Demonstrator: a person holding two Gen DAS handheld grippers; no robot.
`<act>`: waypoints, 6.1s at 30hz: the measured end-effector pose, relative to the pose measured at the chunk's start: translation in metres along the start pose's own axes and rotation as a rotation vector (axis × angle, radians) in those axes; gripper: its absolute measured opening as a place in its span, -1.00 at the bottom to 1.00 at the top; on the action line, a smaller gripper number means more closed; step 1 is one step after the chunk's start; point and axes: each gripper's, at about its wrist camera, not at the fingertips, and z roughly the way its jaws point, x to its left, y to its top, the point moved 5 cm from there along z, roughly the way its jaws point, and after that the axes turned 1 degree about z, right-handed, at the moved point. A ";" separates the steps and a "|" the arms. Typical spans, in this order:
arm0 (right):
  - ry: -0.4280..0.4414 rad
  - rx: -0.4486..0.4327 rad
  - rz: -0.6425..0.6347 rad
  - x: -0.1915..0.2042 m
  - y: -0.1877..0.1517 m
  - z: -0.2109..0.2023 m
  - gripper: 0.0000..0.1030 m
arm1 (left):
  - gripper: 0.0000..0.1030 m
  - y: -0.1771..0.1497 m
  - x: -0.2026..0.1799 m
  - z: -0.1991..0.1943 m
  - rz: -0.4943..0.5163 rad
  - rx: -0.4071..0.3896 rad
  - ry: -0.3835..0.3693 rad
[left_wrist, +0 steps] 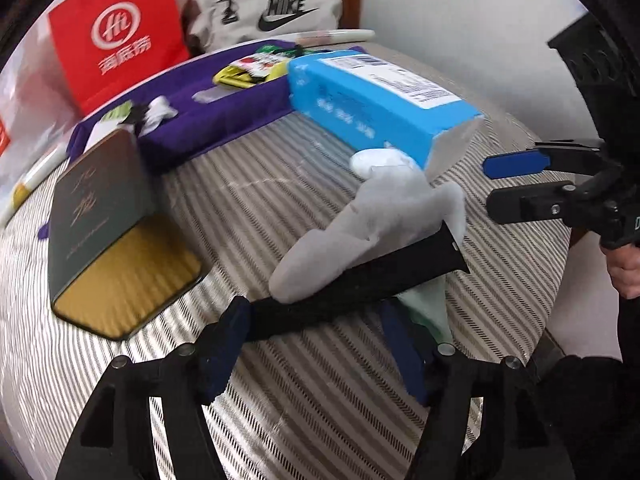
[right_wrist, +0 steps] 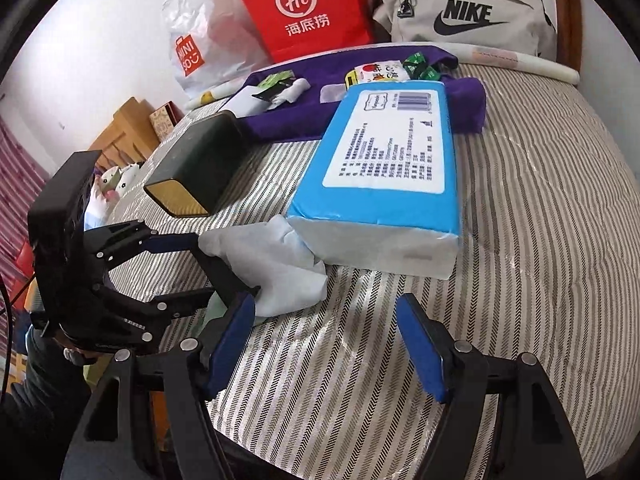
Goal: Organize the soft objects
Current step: 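Reach the right tool to the white sock while the left tool grasps the long black band, then grasp and lift the white sock with the right tool while the left tool holds the band, then carry the white sock and black band over the purple towel with both tools, then lower the sock and band onto the purple towel and open both tools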
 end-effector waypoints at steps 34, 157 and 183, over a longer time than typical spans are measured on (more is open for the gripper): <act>0.026 0.036 -0.001 0.010 -0.011 0.011 0.43 | -0.73 0.005 0.017 0.004 -0.199 0.033 -0.123; -0.054 -0.130 -0.172 -0.017 0.224 0.045 -0.72 | -0.62 0.167 0.202 0.002 -0.449 -0.087 0.091; -0.046 -0.008 -0.117 -0.043 0.244 0.077 0.35 | -0.10 0.156 0.237 0.032 -0.542 0.065 0.133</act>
